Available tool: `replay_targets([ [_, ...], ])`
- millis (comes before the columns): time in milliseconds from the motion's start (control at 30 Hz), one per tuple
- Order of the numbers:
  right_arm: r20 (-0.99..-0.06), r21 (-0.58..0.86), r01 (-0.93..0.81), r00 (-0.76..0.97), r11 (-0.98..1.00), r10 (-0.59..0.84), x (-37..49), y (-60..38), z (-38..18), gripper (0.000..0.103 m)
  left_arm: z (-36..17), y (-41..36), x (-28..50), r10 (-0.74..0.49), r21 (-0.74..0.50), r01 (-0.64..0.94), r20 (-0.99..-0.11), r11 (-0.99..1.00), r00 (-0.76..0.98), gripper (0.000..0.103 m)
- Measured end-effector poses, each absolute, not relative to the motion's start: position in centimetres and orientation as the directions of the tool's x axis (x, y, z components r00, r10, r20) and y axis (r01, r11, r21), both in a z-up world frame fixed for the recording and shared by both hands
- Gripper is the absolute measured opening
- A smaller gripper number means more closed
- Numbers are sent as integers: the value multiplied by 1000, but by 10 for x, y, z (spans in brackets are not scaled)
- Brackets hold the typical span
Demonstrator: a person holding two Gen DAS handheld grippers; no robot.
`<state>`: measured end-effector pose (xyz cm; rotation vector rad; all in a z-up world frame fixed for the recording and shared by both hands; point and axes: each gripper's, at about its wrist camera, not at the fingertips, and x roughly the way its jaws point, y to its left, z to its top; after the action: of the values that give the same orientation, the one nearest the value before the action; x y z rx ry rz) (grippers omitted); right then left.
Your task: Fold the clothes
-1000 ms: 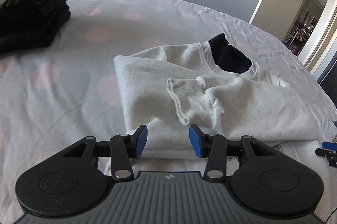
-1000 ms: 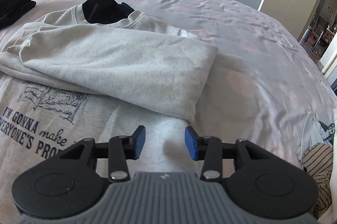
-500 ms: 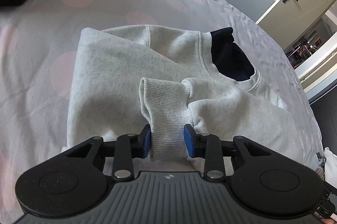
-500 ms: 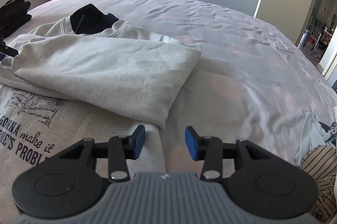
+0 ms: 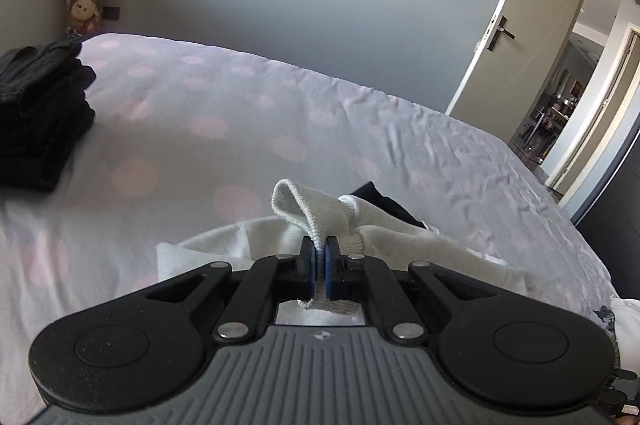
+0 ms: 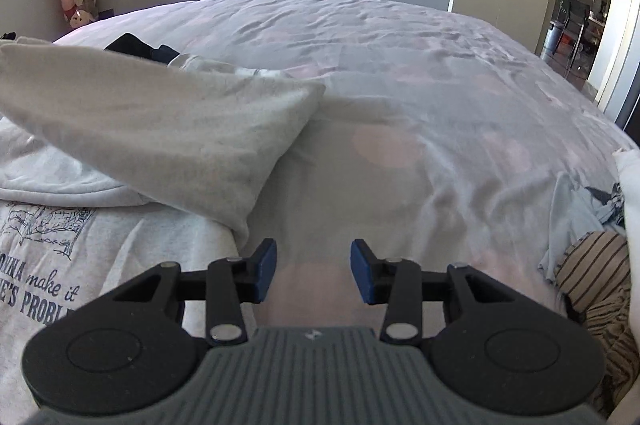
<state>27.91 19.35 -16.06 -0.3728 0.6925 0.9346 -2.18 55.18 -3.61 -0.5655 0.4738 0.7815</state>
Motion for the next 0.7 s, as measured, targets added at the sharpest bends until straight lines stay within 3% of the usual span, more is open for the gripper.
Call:
replay_targets([
  [100,-689,41,-853,354,521,633,277,197,-166,45,-36,557,-31,549,-241,-797,-614,553,567,5],
  [333,-683,67,-903,268,423,679,264,211,-167,46,-54,557,-44,525,-241,-800,-645,550,555,5],
  [700,-661,-122,-930,336,346,672,238,258,-172,42,-63,555,-47,500,-270,-796,-657,542,564,5],
])
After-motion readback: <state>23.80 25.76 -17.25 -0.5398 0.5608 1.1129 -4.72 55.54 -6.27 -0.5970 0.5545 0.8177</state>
